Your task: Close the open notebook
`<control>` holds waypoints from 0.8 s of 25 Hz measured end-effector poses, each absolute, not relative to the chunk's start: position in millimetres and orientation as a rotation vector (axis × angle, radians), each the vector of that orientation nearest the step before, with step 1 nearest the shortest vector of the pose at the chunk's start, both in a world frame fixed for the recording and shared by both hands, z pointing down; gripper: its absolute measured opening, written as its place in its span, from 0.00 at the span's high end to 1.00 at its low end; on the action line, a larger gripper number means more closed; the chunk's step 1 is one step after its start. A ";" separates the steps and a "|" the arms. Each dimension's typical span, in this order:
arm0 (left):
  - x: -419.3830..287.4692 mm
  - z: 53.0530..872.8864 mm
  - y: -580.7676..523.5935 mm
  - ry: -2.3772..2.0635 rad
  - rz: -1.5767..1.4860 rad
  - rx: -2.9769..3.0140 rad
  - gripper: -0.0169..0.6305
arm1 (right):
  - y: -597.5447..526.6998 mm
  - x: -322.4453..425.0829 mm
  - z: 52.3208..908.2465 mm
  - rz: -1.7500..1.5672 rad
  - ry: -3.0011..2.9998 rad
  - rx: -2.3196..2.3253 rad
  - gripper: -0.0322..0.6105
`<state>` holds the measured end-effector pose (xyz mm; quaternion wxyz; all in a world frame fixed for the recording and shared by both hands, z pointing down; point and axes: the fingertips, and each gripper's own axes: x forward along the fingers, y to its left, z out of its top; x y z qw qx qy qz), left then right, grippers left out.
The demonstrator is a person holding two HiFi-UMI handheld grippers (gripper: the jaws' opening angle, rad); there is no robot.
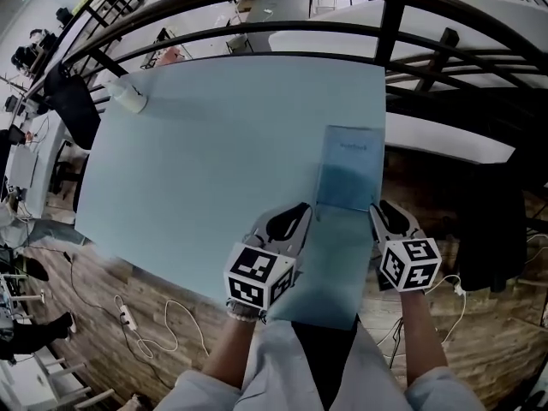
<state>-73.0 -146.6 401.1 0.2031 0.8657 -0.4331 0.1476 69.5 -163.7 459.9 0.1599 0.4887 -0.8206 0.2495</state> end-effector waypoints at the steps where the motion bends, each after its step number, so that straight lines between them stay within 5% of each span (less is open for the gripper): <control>1: -72.3 396.5 -146.8 -1.212 0.406 2.423 0.95 | -162.1 67.9 451.0 0.695 -2.360 1.401 0.81; 7: -71.3 365.2 -142.2 -1.249 0.350 2.462 0.95 | -148.4 61.8 398.6 0.599 -2.457 1.414 0.92; 20: -53.5 305.5 -117.3 -1.260 0.246 2.574 0.96 | -122.5 52.5 330.9 0.363 -2.556 1.368 0.94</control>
